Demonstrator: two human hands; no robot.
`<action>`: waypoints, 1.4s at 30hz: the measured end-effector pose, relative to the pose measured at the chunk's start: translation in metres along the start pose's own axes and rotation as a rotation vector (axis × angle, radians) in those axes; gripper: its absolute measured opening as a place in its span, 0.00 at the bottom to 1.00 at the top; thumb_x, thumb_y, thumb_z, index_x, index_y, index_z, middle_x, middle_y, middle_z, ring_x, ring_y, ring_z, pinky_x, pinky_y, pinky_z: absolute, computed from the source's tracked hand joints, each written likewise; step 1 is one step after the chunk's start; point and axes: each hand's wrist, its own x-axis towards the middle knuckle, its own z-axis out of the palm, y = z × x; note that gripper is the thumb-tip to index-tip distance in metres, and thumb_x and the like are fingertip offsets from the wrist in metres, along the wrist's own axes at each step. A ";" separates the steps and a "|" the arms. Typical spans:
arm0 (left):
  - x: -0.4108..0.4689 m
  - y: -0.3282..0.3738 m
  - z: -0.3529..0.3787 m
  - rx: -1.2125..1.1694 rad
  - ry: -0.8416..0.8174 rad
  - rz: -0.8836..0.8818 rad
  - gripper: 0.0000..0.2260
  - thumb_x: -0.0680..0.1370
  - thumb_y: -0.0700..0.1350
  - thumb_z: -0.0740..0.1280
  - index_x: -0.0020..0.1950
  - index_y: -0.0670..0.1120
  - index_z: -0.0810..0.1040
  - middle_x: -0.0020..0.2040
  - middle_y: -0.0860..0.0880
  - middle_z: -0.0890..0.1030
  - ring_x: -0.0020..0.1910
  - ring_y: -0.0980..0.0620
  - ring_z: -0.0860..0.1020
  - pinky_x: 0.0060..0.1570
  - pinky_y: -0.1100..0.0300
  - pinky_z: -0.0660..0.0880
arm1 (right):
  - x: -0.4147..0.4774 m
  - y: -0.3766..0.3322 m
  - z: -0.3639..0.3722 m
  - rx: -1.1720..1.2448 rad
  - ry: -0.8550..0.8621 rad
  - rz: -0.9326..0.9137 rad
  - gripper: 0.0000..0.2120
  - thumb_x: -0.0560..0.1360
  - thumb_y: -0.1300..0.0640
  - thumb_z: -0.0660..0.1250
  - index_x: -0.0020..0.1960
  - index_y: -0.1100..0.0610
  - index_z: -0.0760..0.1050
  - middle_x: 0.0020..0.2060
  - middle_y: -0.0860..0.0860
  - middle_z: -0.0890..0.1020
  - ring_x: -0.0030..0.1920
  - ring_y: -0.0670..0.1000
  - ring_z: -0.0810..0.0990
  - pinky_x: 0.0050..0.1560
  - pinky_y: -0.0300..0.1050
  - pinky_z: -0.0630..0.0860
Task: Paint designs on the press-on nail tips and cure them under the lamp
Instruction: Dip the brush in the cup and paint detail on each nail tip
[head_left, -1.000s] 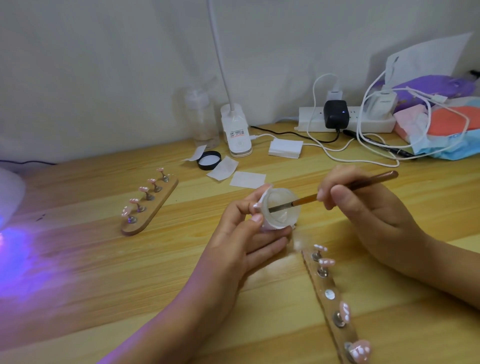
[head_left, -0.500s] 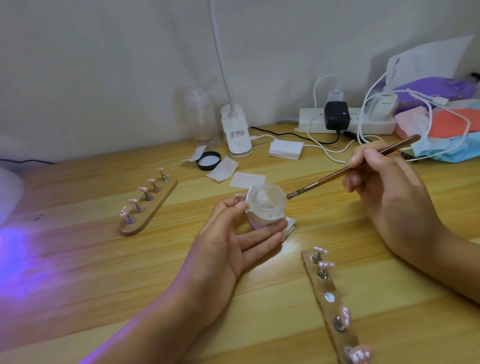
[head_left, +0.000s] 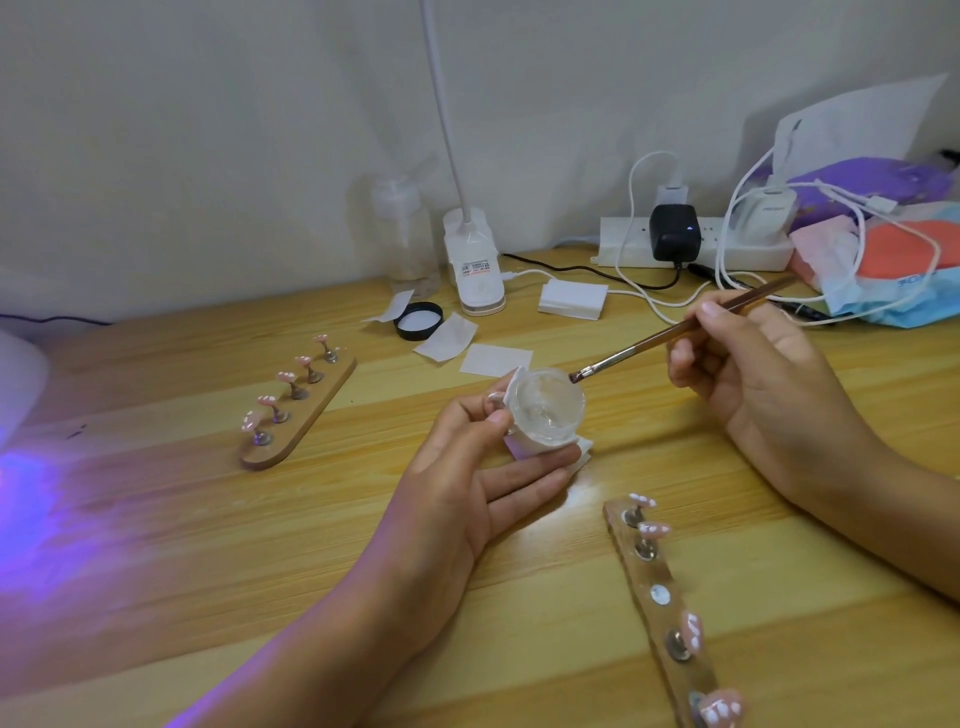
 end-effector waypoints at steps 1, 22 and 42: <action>0.000 0.000 0.000 0.002 0.002 0.002 0.10 0.76 0.44 0.63 0.56 0.43 0.71 0.57 0.52 0.84 0.54 0.37 0.82 0.52 0.52 0.81 | 0.000 0.000 0.000 -0.001 -0.004 0.001 0.07 0.81 0.58 0.61 0.47 0.51 0.76 0.33 0.46 0.80 0.36 0.44 0.79 0.40 0.36 0.77; -0.018 -0.011 0.005 0.433 0.118 0.380 0.02 0.72 0.52 0.70 0.43 0.57 0.80 0.36 0.57 0.79 0.31 0.62 0.73 0.31 0.73 0.68 | 0.002 -0.007 -0.001 0.177 -0.021 0.064 0.14 0.75 0.61 0.57 0.39 0.53 0.79 0.36 0.47 0.78 0.35 0.45 0.77 0.40 0.36 0.76; -0.016 -0.009 0.007 0.583 0.025 0.217 0.02 0.72 0.49 0.70 0.42 0.55 0.83 0.38 0.55 0.81 0.38 0.61 0.78 0.40 0.71 0.72 | -0.007 -0.008 0.004 0.054 -0.239 0.118 0.13 0.69 0.62 0.55 0.35 0.52 0.77 0.31 0.51 0.76 0.33 0.48 0.74 0.35 0.37 0.75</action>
